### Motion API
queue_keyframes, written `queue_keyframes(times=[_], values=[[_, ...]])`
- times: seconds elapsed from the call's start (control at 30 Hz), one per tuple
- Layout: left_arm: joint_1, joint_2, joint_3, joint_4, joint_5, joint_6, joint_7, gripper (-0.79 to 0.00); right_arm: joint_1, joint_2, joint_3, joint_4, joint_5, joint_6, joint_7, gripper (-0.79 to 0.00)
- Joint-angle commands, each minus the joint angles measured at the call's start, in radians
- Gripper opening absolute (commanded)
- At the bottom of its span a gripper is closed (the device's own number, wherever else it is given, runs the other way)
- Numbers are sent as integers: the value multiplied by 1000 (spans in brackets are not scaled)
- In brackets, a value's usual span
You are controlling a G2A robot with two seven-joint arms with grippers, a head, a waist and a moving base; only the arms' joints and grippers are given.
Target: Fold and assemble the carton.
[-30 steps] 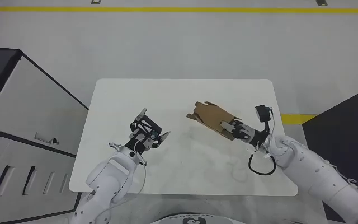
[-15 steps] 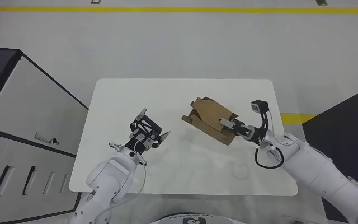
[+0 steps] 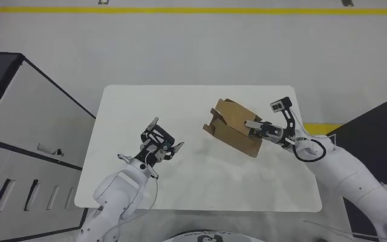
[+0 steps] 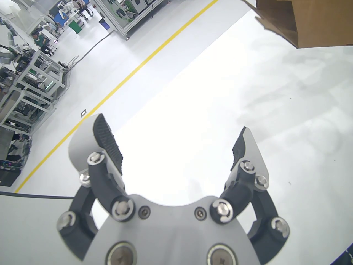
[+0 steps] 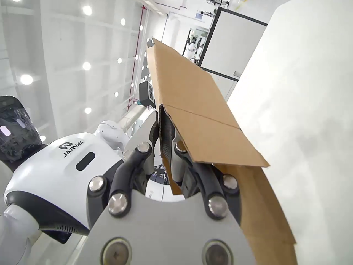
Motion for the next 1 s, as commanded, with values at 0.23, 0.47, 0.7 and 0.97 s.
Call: queue_keyframes(times=[0.23, 0.47, 0.7, 0.97], values=[[0, 0, 0, 0, 0, 0, 0, 0, 0, 0, 0, 0, 0, 0, 0, -785], [0, 0, 0, 0, 0, 0, 0, 0, 0, 0, 0, 0, 0, 0, 0, -785], [0, 0, 0, 0, 0, 0, 0, 0, 8, 1, 22, -19, -59, 57, -4, -785], [0, 0, 0, 0, 0, 0, 0, 0, 89, -4, 75, -1, -52, 307, 216, -785]])
